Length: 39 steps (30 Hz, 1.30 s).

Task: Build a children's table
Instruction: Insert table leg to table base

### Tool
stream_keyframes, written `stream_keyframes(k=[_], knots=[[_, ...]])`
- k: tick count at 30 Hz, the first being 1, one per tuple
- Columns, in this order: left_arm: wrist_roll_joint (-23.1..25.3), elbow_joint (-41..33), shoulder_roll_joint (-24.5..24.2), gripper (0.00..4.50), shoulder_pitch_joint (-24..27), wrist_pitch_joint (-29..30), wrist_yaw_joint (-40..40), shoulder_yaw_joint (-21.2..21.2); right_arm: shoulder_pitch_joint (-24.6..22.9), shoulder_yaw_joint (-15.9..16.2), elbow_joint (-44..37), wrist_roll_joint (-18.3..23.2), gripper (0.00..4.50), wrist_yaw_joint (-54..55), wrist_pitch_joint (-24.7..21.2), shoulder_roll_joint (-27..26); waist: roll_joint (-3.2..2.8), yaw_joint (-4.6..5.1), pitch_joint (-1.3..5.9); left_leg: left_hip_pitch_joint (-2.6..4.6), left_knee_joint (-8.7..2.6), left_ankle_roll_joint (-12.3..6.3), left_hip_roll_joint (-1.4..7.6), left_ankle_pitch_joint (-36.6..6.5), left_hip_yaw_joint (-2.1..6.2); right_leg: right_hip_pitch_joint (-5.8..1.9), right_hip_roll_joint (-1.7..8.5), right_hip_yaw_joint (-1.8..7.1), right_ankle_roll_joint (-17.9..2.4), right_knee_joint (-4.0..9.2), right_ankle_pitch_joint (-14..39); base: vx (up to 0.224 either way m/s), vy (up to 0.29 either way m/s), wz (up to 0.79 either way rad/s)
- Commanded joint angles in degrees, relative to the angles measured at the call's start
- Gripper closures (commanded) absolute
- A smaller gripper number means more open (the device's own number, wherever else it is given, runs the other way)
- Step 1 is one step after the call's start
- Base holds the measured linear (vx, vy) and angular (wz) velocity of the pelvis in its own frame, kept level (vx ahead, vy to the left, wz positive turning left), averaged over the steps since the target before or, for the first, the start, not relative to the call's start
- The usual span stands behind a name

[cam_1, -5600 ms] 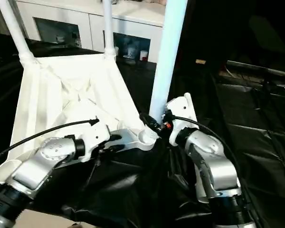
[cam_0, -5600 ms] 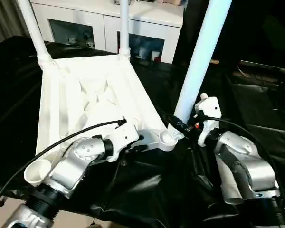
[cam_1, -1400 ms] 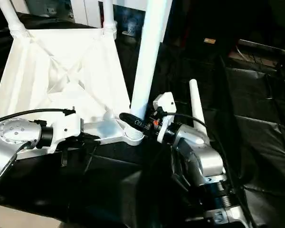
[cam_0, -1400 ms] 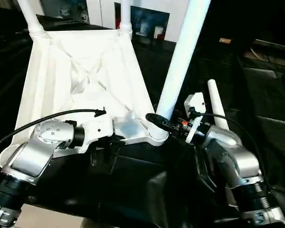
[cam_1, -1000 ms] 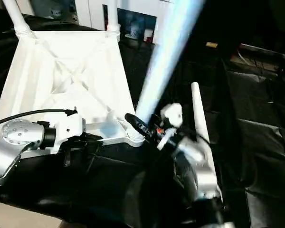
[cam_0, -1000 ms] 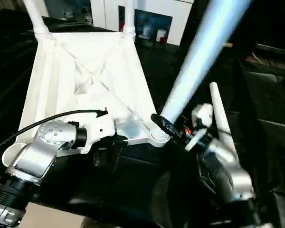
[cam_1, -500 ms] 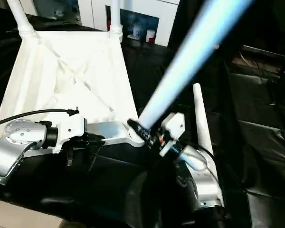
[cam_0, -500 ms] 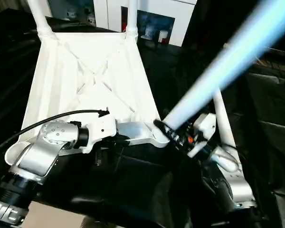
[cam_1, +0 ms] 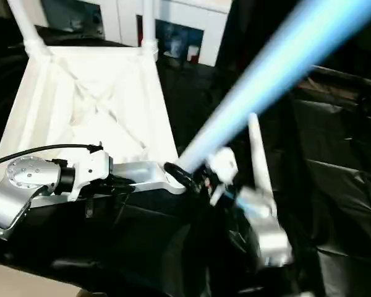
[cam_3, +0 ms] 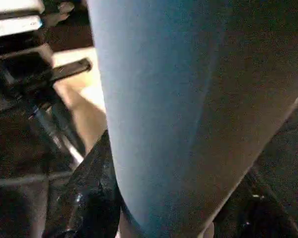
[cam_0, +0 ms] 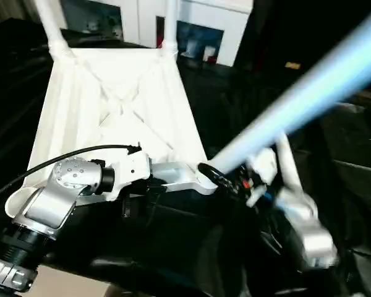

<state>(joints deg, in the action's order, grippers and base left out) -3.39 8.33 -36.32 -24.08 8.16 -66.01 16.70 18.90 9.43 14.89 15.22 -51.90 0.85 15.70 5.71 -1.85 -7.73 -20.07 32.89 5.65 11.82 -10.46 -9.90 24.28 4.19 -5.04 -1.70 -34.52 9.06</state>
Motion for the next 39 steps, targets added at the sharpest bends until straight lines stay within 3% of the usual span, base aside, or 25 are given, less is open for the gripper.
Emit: stream_keyframes(k=[1,7,12,15,19,27,30,34,39], knots=[[0.1,-1.0,-0.2,4.5,-1.5,-2.1,-1.0,0.2,-0.8,4.5,5.4,-2.3,2.64,-5.5,-7.7,2.4,-1.0,-0.08,3.79,0.11,-3.96,-2.08,1.53,-12.6,0.32,-3.0,3.89,3.66,-7.9,4.75,24.0,0.0,0.0,0.0],[0.0,-1.4,-0.2,4.5,-1.4,-1.6,-1.6,0.4,3.1,6.7,6.4,-1.6,2.64,-12.0,-11.8,4.9,-1.12,-0.2,4.36,0.37,-3.67,-2.76,1.62,-8.9,0.03,-3.27,3.64,3.71,-11.8,3.63,13.9,0.0,0.0,0.0],[0.2,-0.5,0.3,4.5,-2.4,-1.8,-1.9,0.8,5.4,8.5,8.5,-1.7,2.64,-17.3,-14.3,6.1,-1.03,-0.41,4.16,0.33,-3.64,-2.83,1.63,-9.3,0.02,-3.31,3.75,3.69,-12.3,3.62,14.2,0.0,0.0,0.0],[-0.1,-0.8,0.4,4.5,-2.3,-1.9,-2.4,0.9,5.4,9.5,9.5,-2.3,2.64,-19.8,-13.1,6.7,-1.03,-0.62,4.11,0.36,-3.72,-2.39,1.71,-9.6,0.13,-3.38,3.78,3.64,-11.9,3.67,15.1,0.0,0.0,0.0],[-0.5,-1.3,0.1,4.5,-1.8,-2.2,-4.3,1.3,5.0,9.8,12.1,-4.1,2.64,-21.5,-6.9,7.1,-1.04,-0.79,3.94,0.35,-3.77,-2.33,1.7,-10.3,0.1,-3.32,3.84,3.65,-11.9,3.82,15.9,0.0,0.0,0.0],[-0.6,-1.6,0.4,4.5,-1.2,-2.5,-4.5,1.8,3.6,8.5,15.4,-4.8,2.64,-21.3,-0.7,6.0,-0.79,-0.79,3.52,0.41,-4.04,-1.96,1.82,-12.4,0.28,-3.11,3.87,3.64,-11.0,4.17,18.6,0.0,0.0,0.0],[0.0,-1.7,0.5,4.5,-0.9,-2.6,-4.4,1.8,3.2,8.8,18.3,-6.7,2.64,-20.3,4.0,5.2,-0.68,-0.76,3.45,0.31,-4.14,-1.87,1.85,-12.9,0.35,-3.12,4.0,3.63,-10.7,4.34,19.8,0.0,0.0,0.0],[0.1,-1.7,0.2,4.5,-0.6,-2.2,-4.5,1.8,3.2,8.7,19.7,-6.6,2.64,-20.1,4.6,4.6,-0.54,-0.52,3.2,0.44,-4.44,-1.29,1.9,-16.1,0.61,-2.89,3.98,3.59,-9.7,4.8,23.9,0.0,0.0,0.0],[0.1,-0.4,-0.1,4.5,-0.7,-2.5,-4.6,1.5,3.8,8.4,21.7,-6.4,2.64,-19.3,4.6,3.8,-0.44,-0.22,3.22,0.41,-4.56,-1.16,1.94,-17.0,0.71,-2.81,3.99,3.64,-9.6,4.82,23.8,0.0,0.0,0.0]])
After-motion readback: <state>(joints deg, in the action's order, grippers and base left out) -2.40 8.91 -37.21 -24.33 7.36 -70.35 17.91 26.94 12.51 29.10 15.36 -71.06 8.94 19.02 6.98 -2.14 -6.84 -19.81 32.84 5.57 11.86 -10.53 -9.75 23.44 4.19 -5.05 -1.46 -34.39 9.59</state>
